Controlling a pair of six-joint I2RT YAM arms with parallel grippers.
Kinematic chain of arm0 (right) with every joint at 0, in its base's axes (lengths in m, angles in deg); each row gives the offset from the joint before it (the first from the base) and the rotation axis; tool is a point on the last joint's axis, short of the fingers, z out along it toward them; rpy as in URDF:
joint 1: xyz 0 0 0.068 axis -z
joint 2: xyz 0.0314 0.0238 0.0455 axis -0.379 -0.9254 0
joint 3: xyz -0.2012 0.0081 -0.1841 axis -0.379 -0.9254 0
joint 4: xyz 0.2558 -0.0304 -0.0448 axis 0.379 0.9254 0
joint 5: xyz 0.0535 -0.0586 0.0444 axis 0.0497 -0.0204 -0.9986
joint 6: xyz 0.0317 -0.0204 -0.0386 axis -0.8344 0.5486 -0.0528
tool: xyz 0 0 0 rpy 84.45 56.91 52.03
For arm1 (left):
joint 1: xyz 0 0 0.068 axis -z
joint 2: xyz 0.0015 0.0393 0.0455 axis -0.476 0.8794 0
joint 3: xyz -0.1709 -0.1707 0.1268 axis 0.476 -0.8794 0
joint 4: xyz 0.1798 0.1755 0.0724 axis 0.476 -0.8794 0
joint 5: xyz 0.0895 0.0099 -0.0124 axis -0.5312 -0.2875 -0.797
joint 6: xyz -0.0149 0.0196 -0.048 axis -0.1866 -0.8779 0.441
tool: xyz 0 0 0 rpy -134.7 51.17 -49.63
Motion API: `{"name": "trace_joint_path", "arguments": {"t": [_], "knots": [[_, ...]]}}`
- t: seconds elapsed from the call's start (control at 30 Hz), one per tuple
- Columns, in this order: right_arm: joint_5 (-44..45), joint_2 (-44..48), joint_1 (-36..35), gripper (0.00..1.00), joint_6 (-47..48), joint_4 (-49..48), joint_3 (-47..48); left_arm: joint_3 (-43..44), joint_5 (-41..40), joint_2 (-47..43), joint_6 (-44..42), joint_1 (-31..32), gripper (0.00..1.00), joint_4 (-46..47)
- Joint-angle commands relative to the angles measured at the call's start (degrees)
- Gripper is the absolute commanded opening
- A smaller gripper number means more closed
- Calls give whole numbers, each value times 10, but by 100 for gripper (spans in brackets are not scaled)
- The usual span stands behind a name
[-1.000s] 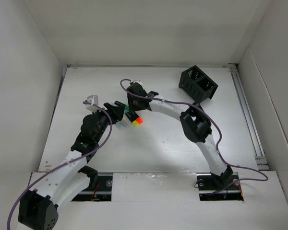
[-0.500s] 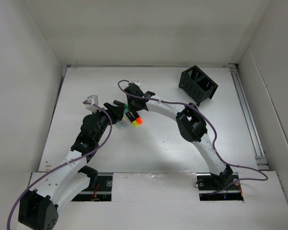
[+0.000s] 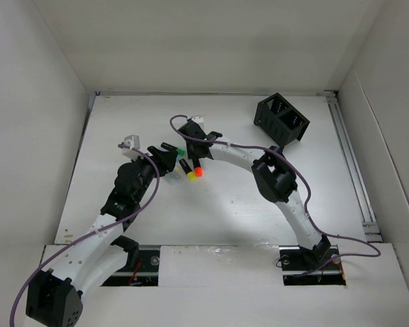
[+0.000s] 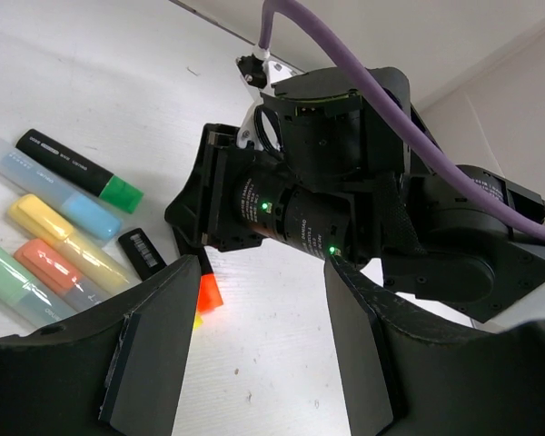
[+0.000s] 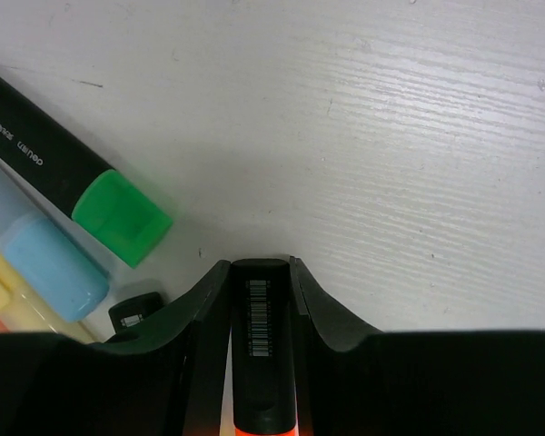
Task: Sort the stationery into containers
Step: Pick up the pen from the center of the board, then place the pen in the storage box.
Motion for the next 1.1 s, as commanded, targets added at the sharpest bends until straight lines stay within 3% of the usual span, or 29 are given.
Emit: {"name": "trace_joint_path", "arguments": {"t": [0.0, 0.1, 0.3, 0.53, 0.77, 1.07], "knots": [[11, 17, 2, 15, -7, 32, -25, 15, 8, -3, 4, 2, 54, 21], [5, 35, 14, 9, -14, 16, -42, 10, 8, -3, 4, 2, 54, 28], [-14, 120, 60, 8, -48, -27, -92, 11, 8, -3, 4, 2, 54, 28], [-15, 224, 165, 8, -105, -74, -98, 8, 27, 4, 4, 2, 54, 39], [183, 221, 301, 8, -124, -116, -8, 22, 46, 32, -1, 2, 54, 39], [331, 99, 363, 8, -44, -159, 119, 28, 46, 58, -8, 2, 54, 39]]}}
